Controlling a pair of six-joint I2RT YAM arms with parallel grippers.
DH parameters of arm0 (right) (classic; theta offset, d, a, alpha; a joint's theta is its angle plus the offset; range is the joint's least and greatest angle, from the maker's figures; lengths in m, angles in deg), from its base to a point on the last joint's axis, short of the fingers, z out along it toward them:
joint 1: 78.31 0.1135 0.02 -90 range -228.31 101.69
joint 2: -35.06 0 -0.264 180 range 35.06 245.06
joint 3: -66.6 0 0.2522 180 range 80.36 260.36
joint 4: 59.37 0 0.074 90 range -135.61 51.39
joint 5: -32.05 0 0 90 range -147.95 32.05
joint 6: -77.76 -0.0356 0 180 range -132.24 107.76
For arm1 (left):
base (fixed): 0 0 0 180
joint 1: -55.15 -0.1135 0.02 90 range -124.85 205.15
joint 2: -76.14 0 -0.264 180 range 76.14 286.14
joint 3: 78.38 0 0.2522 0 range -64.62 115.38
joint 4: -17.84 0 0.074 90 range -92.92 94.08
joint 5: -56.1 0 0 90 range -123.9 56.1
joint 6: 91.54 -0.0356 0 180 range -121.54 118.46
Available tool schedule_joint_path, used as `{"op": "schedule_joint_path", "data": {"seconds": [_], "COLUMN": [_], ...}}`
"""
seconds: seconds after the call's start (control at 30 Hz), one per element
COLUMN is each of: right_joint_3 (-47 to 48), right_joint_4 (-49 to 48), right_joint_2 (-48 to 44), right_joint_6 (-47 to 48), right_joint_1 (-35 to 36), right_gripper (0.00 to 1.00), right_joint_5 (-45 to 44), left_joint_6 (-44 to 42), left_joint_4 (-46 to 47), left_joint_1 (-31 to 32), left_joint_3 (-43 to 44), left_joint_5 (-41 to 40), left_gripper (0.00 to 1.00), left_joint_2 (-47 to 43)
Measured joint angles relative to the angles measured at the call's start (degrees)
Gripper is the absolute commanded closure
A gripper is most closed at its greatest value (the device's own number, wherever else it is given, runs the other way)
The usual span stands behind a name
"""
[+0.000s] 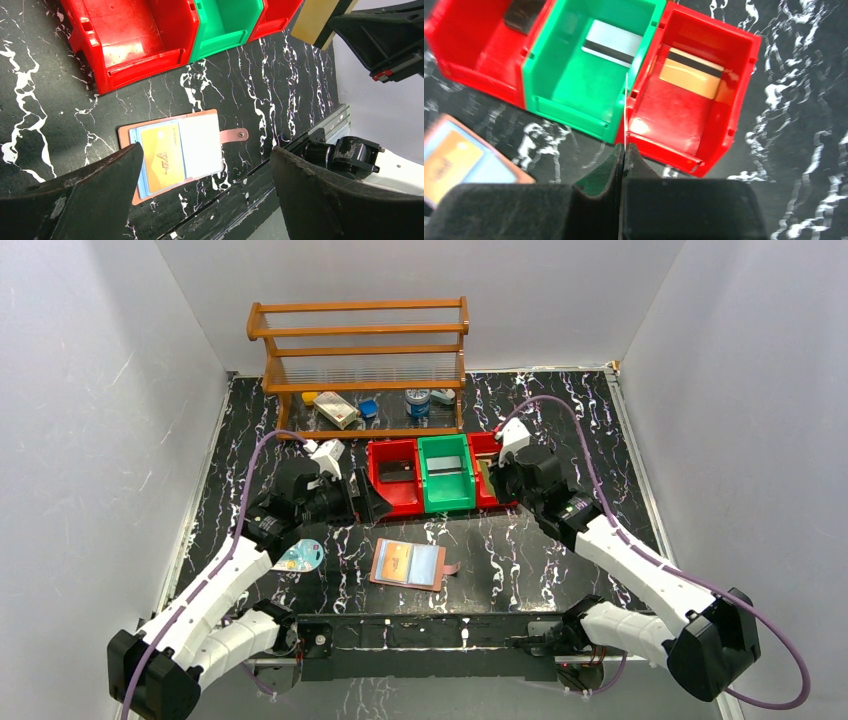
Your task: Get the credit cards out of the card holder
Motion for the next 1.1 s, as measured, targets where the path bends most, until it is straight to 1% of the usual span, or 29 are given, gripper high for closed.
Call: {"op": "schedule_joint_path", "data": {"seconds": [0.13,0.37,0.57,0.8,1.1], "right_joint_3": [1.3,3.0,5.0,8.7,9.4], "right_joint_4": [1.6,3.1,4.3,4.3,3.0], "right_joint_2": [2.6,8.3,12.6,16.4,20.1], "right_joint_6": [13.2,31.3,44.0,53.5,60.5], "right_joint_1": [0.0,-0.3,-4.0,-9.4,-10.2], "right_gripper": [1.00,1.00,1.00,1.00,1.00], "right_joint_5": [-1.0,-2.3,2.4,8.0,11.2], "left_joint_6": [-0.4,-1.0,-1.4,-1.9,-3.4], "left_joint_4": [-0.3,-0.9,-1.9,-2.6,-5.1], "left_joint_1": [0.0,0.0,0.0,0.0,0.0], "left_joint_3": [0.0,0.0,0.0,0.0,0.0], "left_joint_5": [-0.1,-0.1,-0.3,-0.8,-2.2], "left_gripper": [0.02,0.02,0.02,0.02,0.02], "left_joint_2": [-0.5,-1.2,-2.8,-4.6,-6.8]}}
